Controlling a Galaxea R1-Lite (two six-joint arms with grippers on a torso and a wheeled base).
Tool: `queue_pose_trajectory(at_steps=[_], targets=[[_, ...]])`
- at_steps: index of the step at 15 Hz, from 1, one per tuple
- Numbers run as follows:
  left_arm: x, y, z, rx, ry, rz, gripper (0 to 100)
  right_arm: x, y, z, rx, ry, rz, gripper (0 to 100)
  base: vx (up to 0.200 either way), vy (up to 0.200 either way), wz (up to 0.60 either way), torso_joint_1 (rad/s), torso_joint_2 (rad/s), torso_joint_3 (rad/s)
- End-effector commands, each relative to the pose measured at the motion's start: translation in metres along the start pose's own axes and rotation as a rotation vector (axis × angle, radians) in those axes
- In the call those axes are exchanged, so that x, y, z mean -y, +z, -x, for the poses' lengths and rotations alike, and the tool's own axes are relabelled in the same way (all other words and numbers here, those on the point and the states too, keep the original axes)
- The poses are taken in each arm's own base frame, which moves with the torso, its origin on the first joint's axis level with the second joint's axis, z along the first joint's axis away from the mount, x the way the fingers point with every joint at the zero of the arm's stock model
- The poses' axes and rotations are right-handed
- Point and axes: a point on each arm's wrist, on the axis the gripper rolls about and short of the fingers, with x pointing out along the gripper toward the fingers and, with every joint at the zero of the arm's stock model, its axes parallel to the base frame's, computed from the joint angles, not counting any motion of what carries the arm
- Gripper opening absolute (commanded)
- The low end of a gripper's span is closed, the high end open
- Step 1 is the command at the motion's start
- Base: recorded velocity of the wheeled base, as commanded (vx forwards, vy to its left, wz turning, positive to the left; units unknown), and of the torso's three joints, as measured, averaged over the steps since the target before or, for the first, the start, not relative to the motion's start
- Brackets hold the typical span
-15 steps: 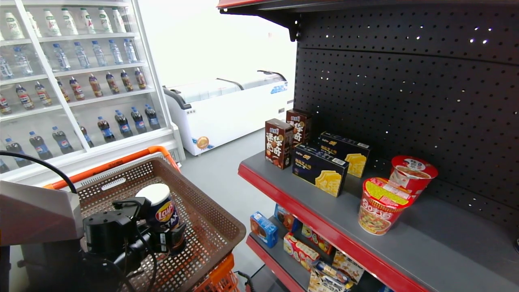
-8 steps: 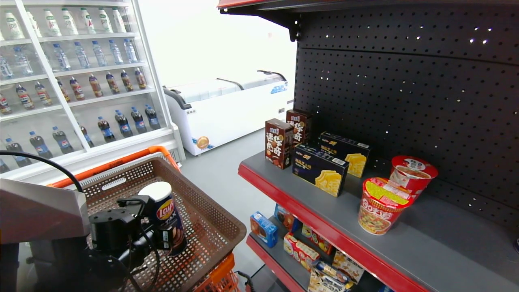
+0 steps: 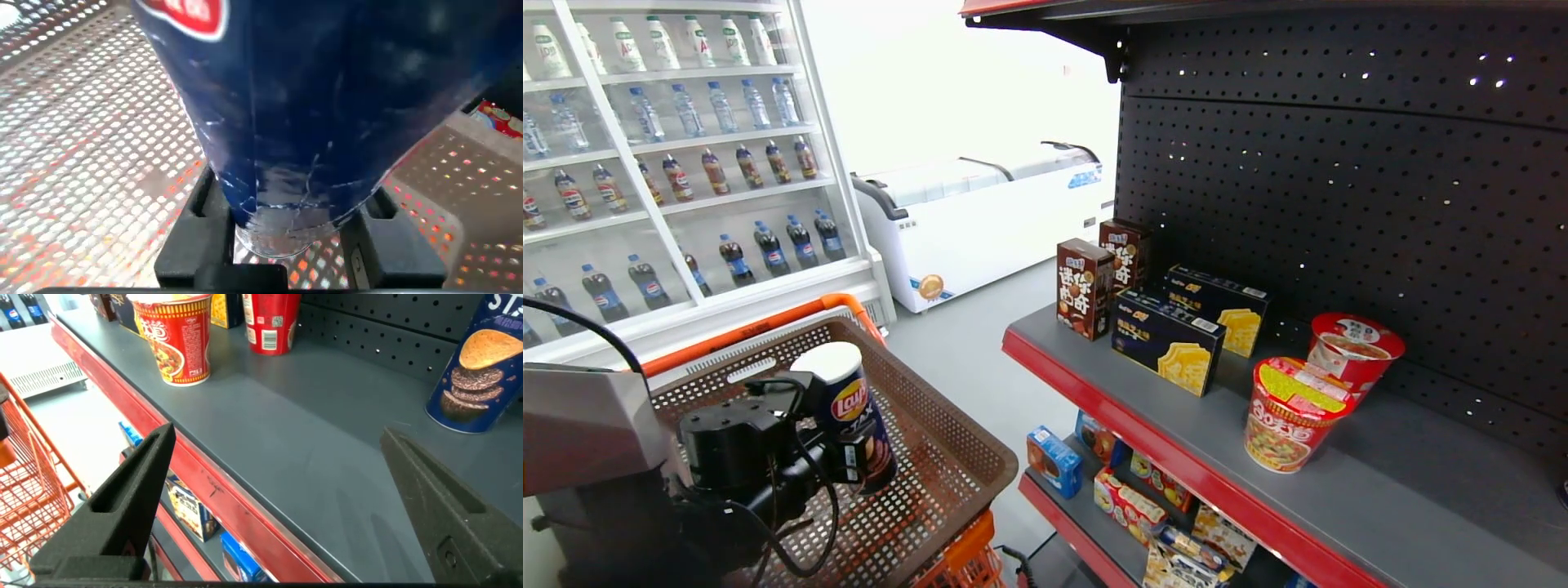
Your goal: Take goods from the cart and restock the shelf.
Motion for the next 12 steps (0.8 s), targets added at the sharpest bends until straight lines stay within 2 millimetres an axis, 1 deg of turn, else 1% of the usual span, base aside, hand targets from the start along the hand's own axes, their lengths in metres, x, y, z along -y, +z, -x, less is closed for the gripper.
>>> queue_pose_trajectory(at_steps=[1,2,3,5,6,7,8,9,10,12], targets=[[-0.001,0.044,0.037,0.064,-0.003,0.015,0,0.000,0.000,0.000,0.000,0.000,0.000,100,0.000,0.000,0.00,0.000,0.00,0.000],[0.000,0.053,0.054,0.042,-0.029,0.031,0,0.000,0.000,0.000,0.000,0.000,0.001,100,0.000,0.000,0.00,0.000,0.00,0.000],[0.000,0.058,0.065,0.034,-0.042,0.048,0,0.000,0.000,0.000,0.000,0.000,0.001,100,0.000,0.000,0.00,0.000,0.00,0.000],[0.000,0.061,0.080,0.024,-0.049,0.067,0,0.000,0.000,0.000,0.000,0.000,0.000,100,0.000,0.000,0.00,0.000,0.00,0.000],[-0.001,0.065,0.099,0.041,-0.048,0.065,0,0.000,0.000,0.000,0.000,0.000,0.001,100,0.000,0.000,0.00,0.000,0.00,0.000],[-0.003,0.064,0.120,0.032,-0.041,0.062,0,0.000,0.000,0.000,0.000,0.000,0.001,100,0.000,0.000,0.00,0.000,0.00,0.000],[-0.003,0.064,0.131,0.039,-0.043,0.070,0,0.000,0.000,0.000,0.000,0.000,0.001,100,0.000,0.000,0.00,0.000,0.00,0.000],[-0.003,0.064,0.131,0.039,-0.043,0.070,0,0.000,0.000,0.000,0.000,0.000,0.001,100,0.000,0.000,0.00,0.000,0.00,0.000],[-0.004,0.059,0.153,0.079,-0.067,0.087,0,0.000,0.000,0.000,0.000,0.000,0.000,100,0.000,0.000,0.00,0.000,0.00,0.000],[-0.005,0.047,0.165,0.077,-0.078,0.111,0,0.000,0.000,0.000,0.000,0.000,0.001,100,0.000,0.000,0.00,0.000,0.00,0.000]])
